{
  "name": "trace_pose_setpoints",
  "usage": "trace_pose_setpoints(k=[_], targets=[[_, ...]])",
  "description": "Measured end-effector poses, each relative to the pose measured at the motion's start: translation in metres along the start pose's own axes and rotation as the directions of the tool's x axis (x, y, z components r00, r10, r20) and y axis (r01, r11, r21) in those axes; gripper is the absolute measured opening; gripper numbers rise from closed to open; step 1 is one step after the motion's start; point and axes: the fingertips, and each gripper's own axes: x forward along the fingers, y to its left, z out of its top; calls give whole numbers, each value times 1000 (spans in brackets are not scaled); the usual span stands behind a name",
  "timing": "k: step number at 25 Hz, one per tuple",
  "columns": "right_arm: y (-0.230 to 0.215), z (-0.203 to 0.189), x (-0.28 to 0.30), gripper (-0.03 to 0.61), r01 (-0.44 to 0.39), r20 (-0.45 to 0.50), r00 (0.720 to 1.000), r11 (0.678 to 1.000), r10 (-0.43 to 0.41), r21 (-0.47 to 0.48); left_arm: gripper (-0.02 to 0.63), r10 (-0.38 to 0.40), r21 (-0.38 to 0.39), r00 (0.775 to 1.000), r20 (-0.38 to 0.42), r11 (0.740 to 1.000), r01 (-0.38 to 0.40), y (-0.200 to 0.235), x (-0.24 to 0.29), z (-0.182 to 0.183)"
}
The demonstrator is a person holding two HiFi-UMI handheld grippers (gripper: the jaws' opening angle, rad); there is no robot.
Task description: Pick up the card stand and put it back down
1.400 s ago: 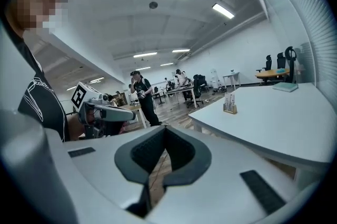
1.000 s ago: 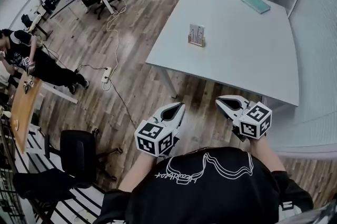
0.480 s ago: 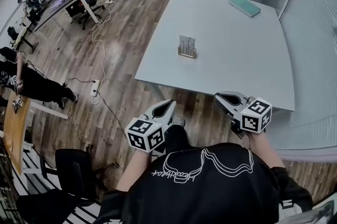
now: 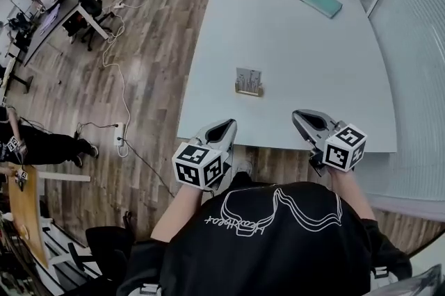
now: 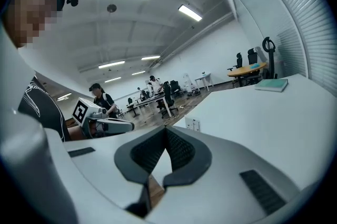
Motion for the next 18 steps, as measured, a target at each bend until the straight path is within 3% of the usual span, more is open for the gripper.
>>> trace_pose_setpoints(k=[7,13,18], targets=[[-42,14,50,6,77,-4,997,995,-77,61,14,-23,9,999,-41,1000,24,65,45,19],[-73,-12,106,8,106,-56,993,991,-102,86,15,-49,-27,992,-115,999,46,127,84,-3],[-94,-31,135,72,140,-110,986,983,-127,120,55,-80,14,977,-197,996,85,156,115,-23]])
